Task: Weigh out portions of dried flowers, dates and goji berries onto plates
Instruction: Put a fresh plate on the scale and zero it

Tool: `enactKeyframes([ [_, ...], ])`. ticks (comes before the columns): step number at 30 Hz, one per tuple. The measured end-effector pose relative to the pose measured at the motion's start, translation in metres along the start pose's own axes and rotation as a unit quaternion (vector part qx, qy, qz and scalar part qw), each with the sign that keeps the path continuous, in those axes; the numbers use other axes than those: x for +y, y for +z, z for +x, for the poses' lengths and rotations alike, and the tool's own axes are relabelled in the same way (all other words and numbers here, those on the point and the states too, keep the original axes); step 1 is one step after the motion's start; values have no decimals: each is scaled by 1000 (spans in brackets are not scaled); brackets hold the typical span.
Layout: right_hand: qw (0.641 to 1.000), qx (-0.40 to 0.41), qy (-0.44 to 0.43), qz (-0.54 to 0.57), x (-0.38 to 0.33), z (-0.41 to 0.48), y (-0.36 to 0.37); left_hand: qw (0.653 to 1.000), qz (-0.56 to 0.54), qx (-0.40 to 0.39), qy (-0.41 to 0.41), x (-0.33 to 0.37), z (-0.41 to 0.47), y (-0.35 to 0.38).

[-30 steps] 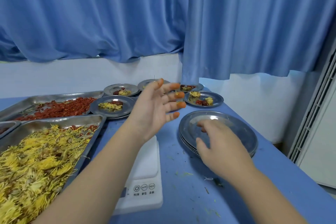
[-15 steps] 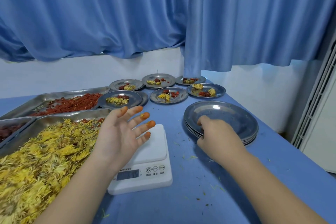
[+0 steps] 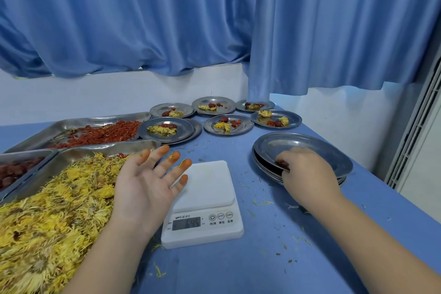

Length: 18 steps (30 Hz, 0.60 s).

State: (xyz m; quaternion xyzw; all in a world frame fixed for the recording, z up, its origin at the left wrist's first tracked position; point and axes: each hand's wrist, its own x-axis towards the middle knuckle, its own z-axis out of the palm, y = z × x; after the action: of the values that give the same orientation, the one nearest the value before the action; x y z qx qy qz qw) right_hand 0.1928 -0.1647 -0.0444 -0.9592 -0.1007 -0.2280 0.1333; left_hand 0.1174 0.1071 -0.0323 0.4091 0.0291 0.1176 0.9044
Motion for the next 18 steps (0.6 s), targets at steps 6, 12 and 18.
enactKeyframes([
  [6, 997, -53, -37, 46, 6, 0, -6, 1000, -16, -3, -1, 4, -5, -4],
  [12, 990, -101, -63, 69, 14, -2, -18, 1000, -23, -5, -5, 4, -6, -4],
  [18, 993, -72, -69, 64, 14, -4, -20, 1000, -20, -11, 1, 5, -7, -4],
])
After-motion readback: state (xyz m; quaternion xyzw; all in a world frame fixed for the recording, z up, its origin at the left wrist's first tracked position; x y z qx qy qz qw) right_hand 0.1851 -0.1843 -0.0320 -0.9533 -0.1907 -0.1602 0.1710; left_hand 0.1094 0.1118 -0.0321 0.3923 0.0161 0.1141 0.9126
